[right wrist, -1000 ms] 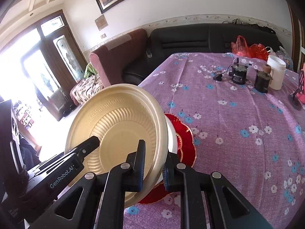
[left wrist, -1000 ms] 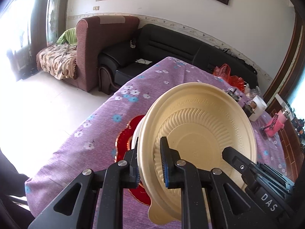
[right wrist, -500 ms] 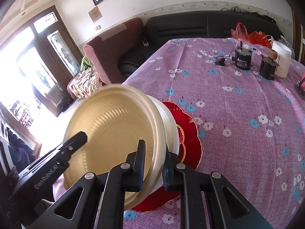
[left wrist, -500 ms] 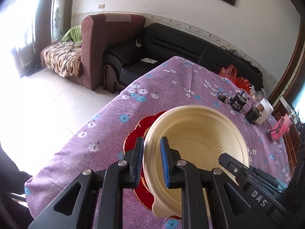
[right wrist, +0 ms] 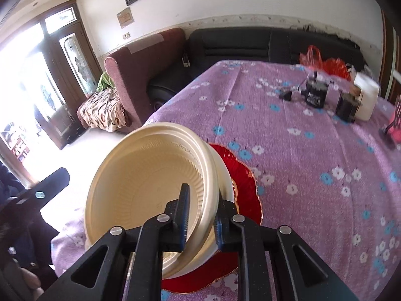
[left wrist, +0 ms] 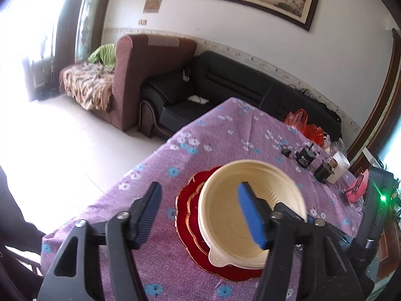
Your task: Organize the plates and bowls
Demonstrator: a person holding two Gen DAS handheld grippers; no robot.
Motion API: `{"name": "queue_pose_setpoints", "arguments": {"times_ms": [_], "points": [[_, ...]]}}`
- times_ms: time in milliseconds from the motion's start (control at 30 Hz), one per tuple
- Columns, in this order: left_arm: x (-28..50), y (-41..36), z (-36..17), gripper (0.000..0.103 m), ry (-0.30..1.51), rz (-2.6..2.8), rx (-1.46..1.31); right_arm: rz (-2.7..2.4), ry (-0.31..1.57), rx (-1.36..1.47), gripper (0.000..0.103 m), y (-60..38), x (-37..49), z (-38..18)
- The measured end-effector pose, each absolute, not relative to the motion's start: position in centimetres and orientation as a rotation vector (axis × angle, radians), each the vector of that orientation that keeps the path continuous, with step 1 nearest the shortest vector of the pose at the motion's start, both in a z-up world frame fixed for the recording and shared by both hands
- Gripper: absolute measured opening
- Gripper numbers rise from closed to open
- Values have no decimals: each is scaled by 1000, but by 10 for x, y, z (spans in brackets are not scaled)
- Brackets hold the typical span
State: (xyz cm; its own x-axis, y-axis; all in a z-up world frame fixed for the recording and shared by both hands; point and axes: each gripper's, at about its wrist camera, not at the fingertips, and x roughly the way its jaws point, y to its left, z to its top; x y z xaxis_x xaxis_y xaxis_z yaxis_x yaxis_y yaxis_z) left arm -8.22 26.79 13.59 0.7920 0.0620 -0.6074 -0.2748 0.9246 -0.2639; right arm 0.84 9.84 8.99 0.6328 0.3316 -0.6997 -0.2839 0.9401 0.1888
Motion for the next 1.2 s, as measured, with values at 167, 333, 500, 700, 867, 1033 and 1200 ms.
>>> {"name": "queue_pose_setpoints", "arguments": {"times_ms": [167, 333, 500, 700, 867, 1033, 1200], "points": [[-93, 263, 144, 73, 598, 203, -322, 327, 755, 9, 58, 103, 1, 97], [-103, 259, 151, 78, 560, 249, -285, 326, 700, -15, 61, 104, -7, 106], [-108, 253, 154, 85, 547, 309, -232, 329, 662, 10, 65, 94, -22, 121], [-106, 239, 149, 89, 567, 345, -164, 329, 628, 49, 70, 75, -43, 129], [-107, 221, 148, 92, 571, 355, -103, 325, 613, 59, 75, 61, -62, 129], [-110, 201, 150, 93, 561, 334, -64, 311, 610, 104, 75, 39, -74, 127], [-112, 172, 152, 93, 550, 293, -13, 276, 601, 164, 76, 11, -87, 124]]}}
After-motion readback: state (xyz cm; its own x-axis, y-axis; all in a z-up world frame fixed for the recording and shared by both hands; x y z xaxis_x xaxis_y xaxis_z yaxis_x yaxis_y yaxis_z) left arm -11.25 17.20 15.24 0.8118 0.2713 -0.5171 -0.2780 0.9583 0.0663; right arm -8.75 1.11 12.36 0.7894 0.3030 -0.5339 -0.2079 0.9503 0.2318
